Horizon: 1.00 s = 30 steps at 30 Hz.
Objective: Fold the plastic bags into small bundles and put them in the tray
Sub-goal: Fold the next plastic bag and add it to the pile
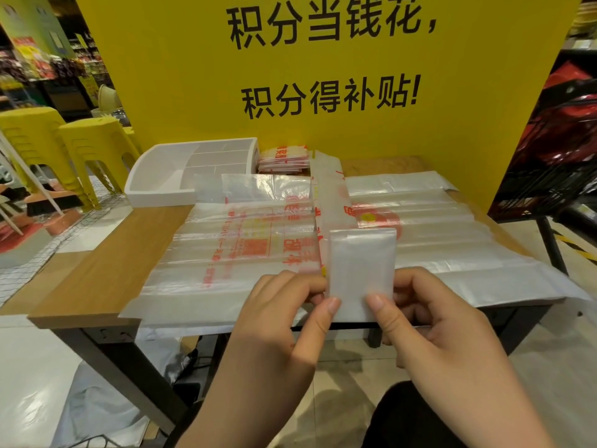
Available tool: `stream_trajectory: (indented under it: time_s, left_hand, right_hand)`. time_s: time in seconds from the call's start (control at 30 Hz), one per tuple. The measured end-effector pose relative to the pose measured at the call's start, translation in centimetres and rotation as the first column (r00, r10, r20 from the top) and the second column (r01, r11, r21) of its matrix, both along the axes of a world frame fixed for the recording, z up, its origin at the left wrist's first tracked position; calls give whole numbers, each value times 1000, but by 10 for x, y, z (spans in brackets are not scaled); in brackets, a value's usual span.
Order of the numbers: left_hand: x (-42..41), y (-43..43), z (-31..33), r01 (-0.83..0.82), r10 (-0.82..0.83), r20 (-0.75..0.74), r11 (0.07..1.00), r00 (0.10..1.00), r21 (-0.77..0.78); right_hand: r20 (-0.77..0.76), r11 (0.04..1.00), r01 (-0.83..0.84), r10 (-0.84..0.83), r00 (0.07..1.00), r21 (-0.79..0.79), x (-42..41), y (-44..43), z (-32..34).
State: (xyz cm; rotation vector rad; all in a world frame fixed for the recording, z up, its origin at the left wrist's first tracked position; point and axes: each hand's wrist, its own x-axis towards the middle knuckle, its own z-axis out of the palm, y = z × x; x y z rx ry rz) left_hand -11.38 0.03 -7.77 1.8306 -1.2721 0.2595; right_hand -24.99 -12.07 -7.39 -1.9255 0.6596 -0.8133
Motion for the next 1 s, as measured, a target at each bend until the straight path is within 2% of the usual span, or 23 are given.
stream_trajectory:
  time_s: [0.17, 0.37, 0.47, 0.6, 0.73, 1.0]
  left_hand:
    - [-8, -4, -1, -62, 56, -114, 997, 992, -50]
    - [-14, -11, -1, -114, 113, -17, 993, 993, -42]
    - [-14, -14, -2, -146, 146, 47, 989, 988, 12]
    - [-13, -18, 1, -183, 170, 123, 978, 978, 98]
    - [-9, -19, 2, -199, 170, 186, 969, 968, 149]
    - [3, -17, 5, -187, 121, 258, 950, 959, 250]
  right_hand:
    - [53, 997, 78, -79, 995, 11, 6, 5, 2]
    - [25, 965, 175, -174, 984, -195, 11, 7, 1]
    - [9, 940, 214, -219, 976, -268, 15, 9, 1]
    - [-109, 898, 213, -273, 956, -384, 19, 11, 4]
    - [-280, 849, 143, -320, 905, -509, 21, 13, 12]
    - [-433, 790, 20, -357, 828, -613, 23, 7, 18]
